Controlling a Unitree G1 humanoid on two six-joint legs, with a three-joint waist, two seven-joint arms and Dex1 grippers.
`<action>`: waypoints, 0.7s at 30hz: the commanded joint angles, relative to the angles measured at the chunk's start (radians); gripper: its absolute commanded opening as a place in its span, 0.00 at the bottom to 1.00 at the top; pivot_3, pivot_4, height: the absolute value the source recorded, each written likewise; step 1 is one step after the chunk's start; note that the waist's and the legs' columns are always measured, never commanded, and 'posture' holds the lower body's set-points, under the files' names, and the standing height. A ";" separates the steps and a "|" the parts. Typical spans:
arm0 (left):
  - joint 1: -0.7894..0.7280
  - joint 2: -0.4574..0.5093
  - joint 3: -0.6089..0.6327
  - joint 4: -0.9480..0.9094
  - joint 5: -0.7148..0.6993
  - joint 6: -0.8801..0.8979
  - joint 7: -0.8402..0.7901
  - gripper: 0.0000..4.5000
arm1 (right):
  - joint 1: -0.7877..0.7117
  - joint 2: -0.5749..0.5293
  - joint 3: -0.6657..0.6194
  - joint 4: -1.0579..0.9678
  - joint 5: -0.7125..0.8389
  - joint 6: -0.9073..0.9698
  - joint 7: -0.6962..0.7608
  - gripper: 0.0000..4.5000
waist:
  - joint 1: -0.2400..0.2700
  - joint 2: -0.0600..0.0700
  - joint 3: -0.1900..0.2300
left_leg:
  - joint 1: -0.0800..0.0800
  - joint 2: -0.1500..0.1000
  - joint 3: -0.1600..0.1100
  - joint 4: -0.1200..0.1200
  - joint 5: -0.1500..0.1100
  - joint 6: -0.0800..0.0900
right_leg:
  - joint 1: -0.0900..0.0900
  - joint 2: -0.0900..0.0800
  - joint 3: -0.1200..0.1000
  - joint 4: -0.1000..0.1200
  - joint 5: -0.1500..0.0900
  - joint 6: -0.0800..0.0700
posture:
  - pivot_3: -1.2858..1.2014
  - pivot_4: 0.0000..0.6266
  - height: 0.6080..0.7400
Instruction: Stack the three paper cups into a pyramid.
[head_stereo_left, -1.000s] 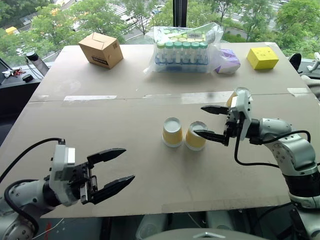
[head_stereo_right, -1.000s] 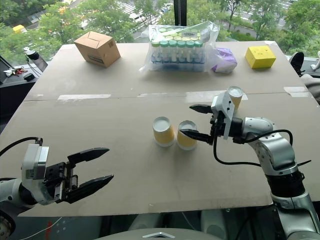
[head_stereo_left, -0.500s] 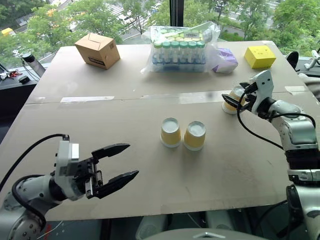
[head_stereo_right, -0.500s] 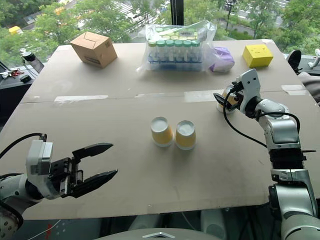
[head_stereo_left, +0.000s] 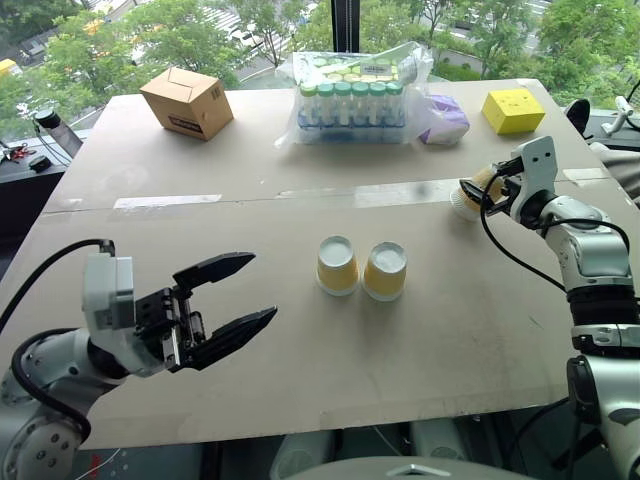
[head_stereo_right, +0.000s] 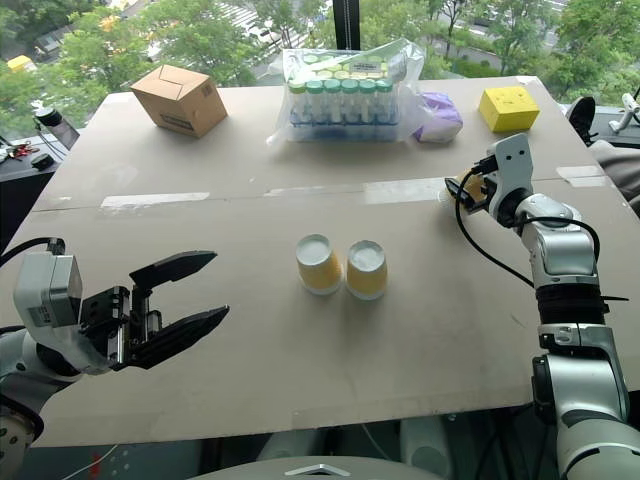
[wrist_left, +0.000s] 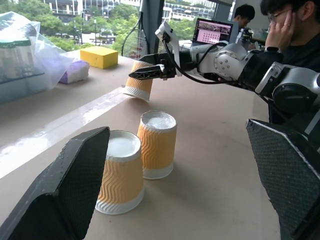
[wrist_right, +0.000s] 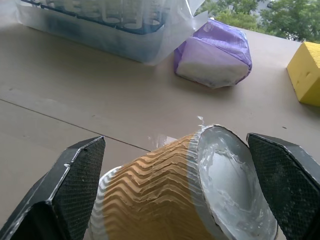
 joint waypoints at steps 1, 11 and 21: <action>0.008 0.003 0.014 -0.026 -0.019 -0.005 0.004 1.00 | 0.022 0.003 0.012 -0.076 0.017 -0.027 0.058 0.99 | 0.001 0.000 0.000 | 0.000 0.000 0.000 0.000 0.000 0.000 | 0.000 0.000 0.000 0.000 0.000 0.000 | 0.52 0.24 1.00; 0.010 0.001 -0.006 -0.028 -0.014 -0.005 0.013 1.00 | 0.049 -0.012 0.017 -0.135 -0.026 -0.059 0.047 0.99 | 0.004 0.000 0.000 | 0.000 0.000 0.000 0.000 0.000 0.000 | 0.000 0.000 0.000 0.000 0.000 0.000 | 0.52 0.24 1.00; -0.004 0.010 -0.019 -0.023 -0.019 0.004 0.015 1.00 | 0.049 0.005 0.001 -0.100 -0.015 -0.040 0.024 0.99 | 0.003 0.000 0.000 | 0.000 0.000 0.000 0.000 0.000 0.000 | 0.000 0.000 0.000 0.000 0.000 0.000 | 0.52 0.24 1.00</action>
